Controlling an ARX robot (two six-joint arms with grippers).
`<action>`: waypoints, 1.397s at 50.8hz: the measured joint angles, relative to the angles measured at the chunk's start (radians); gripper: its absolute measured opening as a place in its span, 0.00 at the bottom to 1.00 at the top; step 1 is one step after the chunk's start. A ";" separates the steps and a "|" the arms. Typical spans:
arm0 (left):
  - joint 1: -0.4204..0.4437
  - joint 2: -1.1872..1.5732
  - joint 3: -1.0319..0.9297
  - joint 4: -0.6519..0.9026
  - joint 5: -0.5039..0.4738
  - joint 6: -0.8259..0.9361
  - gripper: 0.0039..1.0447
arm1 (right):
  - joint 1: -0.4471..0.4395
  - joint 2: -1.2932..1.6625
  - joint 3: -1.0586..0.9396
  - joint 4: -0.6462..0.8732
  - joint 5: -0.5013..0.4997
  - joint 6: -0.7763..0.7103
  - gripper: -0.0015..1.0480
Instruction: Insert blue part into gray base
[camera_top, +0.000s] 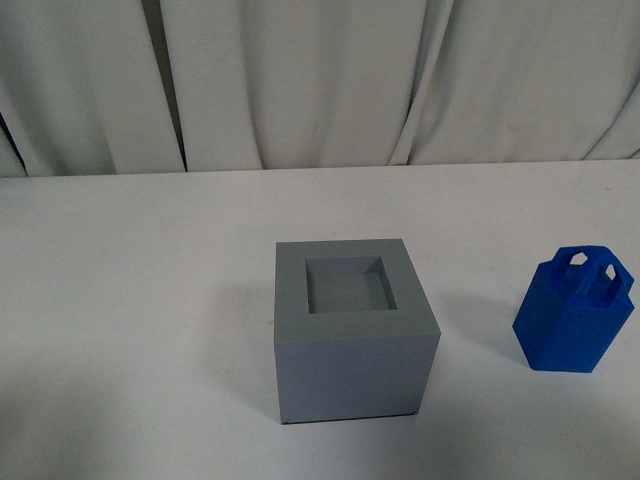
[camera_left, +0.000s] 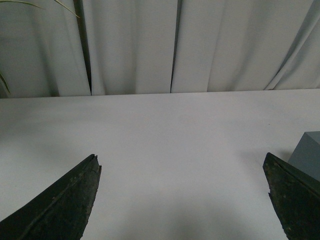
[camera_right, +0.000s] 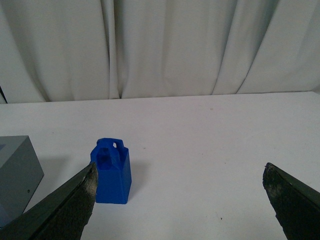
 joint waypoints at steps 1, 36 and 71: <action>0.000 0.000 0.000 0.000 0.000 0.000 0.94 | 0.000 0.000 0.000 0.000 0.000 0.000 0.93; 0.000 0.000 0.000 0.000 0.000 0.000 0.94 | 0.000 0.000 0.000 0.000 0.000 0.000 0.93; 0.000 0.000 0.000 0.000 0.000 0.000 0.94 | -0.080 0.602 0.207 0.161 -0.720 -0.188 0.93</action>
